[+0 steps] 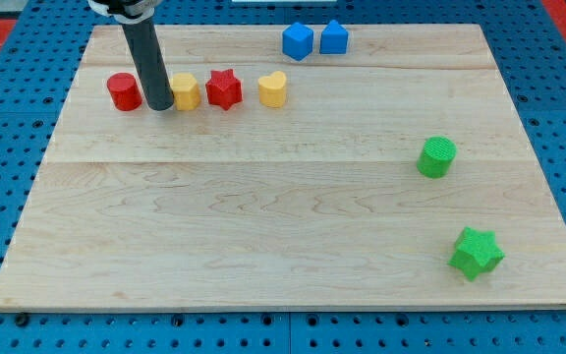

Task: Point at the blue cube

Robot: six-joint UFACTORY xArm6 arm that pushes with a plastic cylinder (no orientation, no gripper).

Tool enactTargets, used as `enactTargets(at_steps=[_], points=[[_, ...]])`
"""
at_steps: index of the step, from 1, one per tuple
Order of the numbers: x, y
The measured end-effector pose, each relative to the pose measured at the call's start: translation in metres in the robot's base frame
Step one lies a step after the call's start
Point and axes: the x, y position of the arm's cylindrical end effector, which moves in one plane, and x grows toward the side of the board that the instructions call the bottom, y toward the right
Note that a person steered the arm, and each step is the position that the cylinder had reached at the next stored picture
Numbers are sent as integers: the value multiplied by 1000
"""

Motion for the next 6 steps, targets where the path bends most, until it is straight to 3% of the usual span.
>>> enactTargets(at_steps=[1,2,3,5,6], points=[[-1,0],[27,1],[67,59],[26,276],[-37,311]])
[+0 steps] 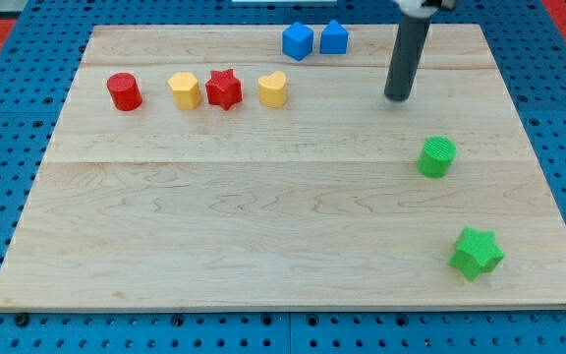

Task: Point at the blue cube

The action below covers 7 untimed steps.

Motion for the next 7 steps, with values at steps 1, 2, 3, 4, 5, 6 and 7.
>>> enactTargets(at_steps=[1,2,3,4,5,6,7], points=[[-62,5],[-119,-26],[-120,-45],[-120,-81],[-120,-124],[-120,-172],[-112,-193]])
